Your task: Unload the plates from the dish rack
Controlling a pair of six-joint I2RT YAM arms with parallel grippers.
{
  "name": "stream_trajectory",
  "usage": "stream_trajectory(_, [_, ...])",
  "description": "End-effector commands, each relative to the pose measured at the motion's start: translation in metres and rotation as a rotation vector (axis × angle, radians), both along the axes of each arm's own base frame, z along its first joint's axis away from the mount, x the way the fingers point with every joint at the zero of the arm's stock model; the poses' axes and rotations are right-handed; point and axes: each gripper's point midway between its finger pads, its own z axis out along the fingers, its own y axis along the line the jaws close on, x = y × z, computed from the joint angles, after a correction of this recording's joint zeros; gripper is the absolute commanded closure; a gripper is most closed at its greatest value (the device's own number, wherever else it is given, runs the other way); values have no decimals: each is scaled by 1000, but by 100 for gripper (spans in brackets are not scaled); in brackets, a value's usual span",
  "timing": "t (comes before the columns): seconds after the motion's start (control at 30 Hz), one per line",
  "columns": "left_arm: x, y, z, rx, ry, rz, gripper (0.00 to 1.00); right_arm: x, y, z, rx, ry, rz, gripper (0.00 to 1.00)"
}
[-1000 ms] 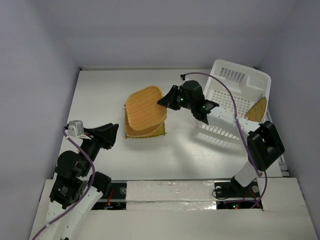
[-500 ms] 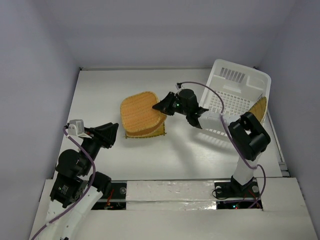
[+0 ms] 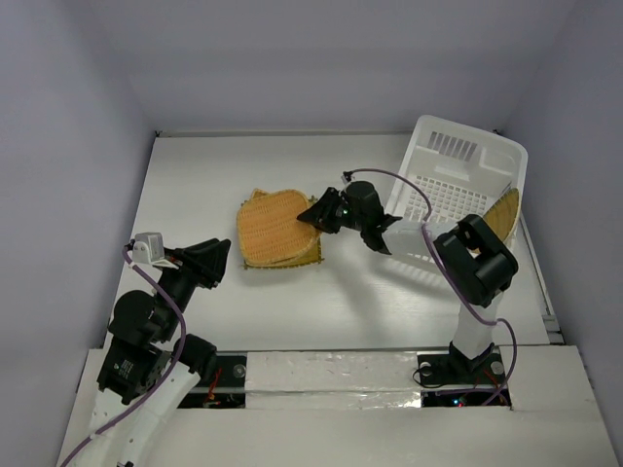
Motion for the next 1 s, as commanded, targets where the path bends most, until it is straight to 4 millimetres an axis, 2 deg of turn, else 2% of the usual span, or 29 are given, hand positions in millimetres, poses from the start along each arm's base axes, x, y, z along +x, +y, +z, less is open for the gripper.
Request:
stream_trajectory(0.0, [-1, 1, 12, -21, -28, 3, 68, 10, 7, 17, -14, -79, 6, 58])
stream_trajectory(0.07, [-1, 1, 12, -22, -30, 2, 68, 16, 0, 8, -99, -89, -13, 50])
stream_trajectory(0.1, [-2, 1, 13, -23, -33, 0, 68, 16, -4, 3, -149, -68, -19, 41])
stream_trajectory(0.13, [-1, 0, 12, -23, -29, 0, 68, 18, -8, 2, -181, -73, -29, 38])
stream_trajectory(0.17, [-2, 0, 12, -23, -33, -1, 68, 22, -14, 1, -233, -82, -45, 30])
stream_trajectory(0.2, [-2, 0, 13, -24, -34, -1, 68, 17, -14, -6, -265, -75, -37, 27])
stream_trajectory(0.23, [-2, 1, 13, -24, -36, -1, 68, 21, -14, 0, -280, -90, -40, 24])
stream_trajectory(0.3, [-2, 0, 12, -23, -34, -3, 68, 21, -20, -9, -374, -88, -37, 17])
stream_trajectory(0.33, [-2, 0, 13, -24, -36, -3, 68, 23, -15, 0, -390, -112, -35, 15])
stream_trajectory(0.4, [-3, 1, 13, -25, -37, -3, 68, 22, -22, -9, -487, -104, -33, 9])
stream_trajectory(0.43, [-3, 1, 13, -25, -37, -3, 68, 24, -16, -3, -498, -124, -27, 7])
stream_trajectory(0.47, [-3, 1, 13, -27, -38, -3, 68, 28, -19, -3, -535, -137, -31, 7])
stream_trajectory(0.53, [-4, 1, 14, -28, -41, -3, 68, 21, -17, -7, -609, -138, -30, 5])
stream_trajectory(0.57, [-4, 1, 14, -28, -42, -3, 68, 30, -22, 2, -639, -166, -67, 5])
stream_trajectory(0.63, [-4, 1, 14, -27, -41, -3, 68, 26, -24, 4, -681, -162, -71, 5])
stream_trajectory(0.83, [-5, 0, 14, -28, -44, -9, 68, 30, -46, 56, -698, -239, -170, 10])
stream_trajectory(0.97, [-6, -1, 15, -27, -49, -18, 68, 30, -84, 90, -770, -279, -308, 26])
